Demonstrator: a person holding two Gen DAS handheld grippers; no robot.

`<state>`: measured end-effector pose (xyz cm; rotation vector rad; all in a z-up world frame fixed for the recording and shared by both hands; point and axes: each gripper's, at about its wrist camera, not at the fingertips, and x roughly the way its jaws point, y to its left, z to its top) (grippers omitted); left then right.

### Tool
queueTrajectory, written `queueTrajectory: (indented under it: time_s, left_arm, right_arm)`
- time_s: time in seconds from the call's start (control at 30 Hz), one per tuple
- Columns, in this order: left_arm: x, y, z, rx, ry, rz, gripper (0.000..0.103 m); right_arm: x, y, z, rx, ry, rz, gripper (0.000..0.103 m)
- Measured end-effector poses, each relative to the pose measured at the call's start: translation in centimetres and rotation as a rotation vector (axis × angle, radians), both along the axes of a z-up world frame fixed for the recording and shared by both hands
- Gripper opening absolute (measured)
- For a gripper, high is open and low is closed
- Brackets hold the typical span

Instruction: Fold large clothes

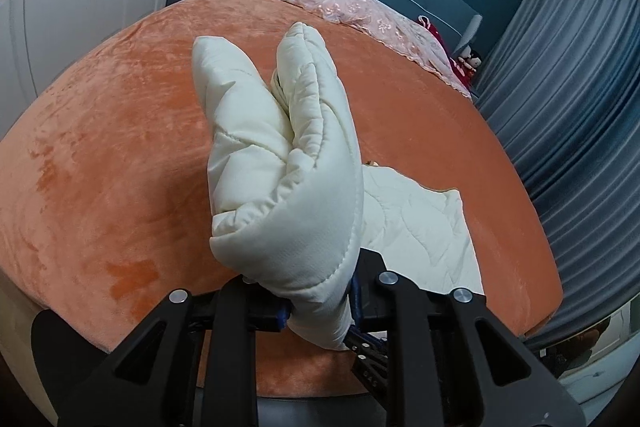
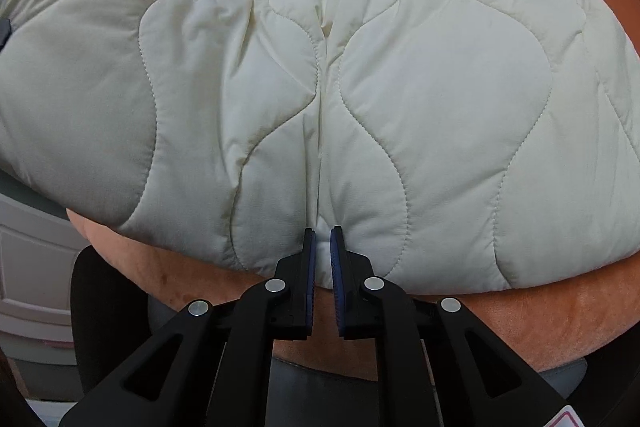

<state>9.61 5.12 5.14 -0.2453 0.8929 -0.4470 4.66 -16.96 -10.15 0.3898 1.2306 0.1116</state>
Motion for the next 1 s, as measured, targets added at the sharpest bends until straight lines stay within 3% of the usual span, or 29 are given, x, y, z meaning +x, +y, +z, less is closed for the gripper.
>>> queueTrajectory:
  time_s: [0.1, 0.17, 0.23, 0.27, 0.37, 0.53, 0.77, 0.87, 1.0]
  left_arm:
    - [-0.8, -2.3, 0.8, 0.051, -0.044, -0.047, 0.021]
    - [-1.0, -3.9, 1.3, 0.066, -0.058, -0.083, 0.021]
    - [-1.1, -5.6, 1.4, 0.075, -0.065, -0.117, 0.021]
    - [-1.1, -6.4, 1.3, 0.081, -0.067, -0.134, 0.021]
    - [-1.6, -9.3, 0.7, 0.108, -0.063, -0.195, 0.021]
    - [-2.6, -14.6, -1.9, 0.158, -0.014, -0.31, 0.021]
    - [-4.3, -18.9, -7.7, 0.229, 0.127, -0.384, 0.026]
    - [-4.9, -18.1, -6.5, 0.2, 0.104, -0.385, 0.043]
    - [-5.4, -14.7, -3.9, 0.07, 0.118, -0.371, 0.059]
  right_arm:
    - [-0.1, -1.0, 0.6, 0.062, 0.016, -0.016, 0.012]
    - [-0.8, -1.9, 2.2, 0.075, -0.024, -0.01, 0.024]
    - [-2.2, -3.1, 4.1, 0.024, -0.085, -0.01, 0.046]
    - [-3.1, -3.8, 5.0, -0.011, -0.115, -0.014, 0.048]
    - [-4.8, -6.3, 6.4, -0.079, -0.144, -0.047, 0.049]
    - [-7.5, -11.3, 6.9, -0.076, -0.15, -0.176, 0.049]
    - [-9.1, -15.3, 8.4, -0.088, -0.187, -0.297, 0.049]
    - [-8.5, -16.0, 10.1, -0.085, -0.225, -0.305, 0.049]
    - [-6.5, -16.7, 12.7, -0.06, -0.309, -0.272, 0.058]
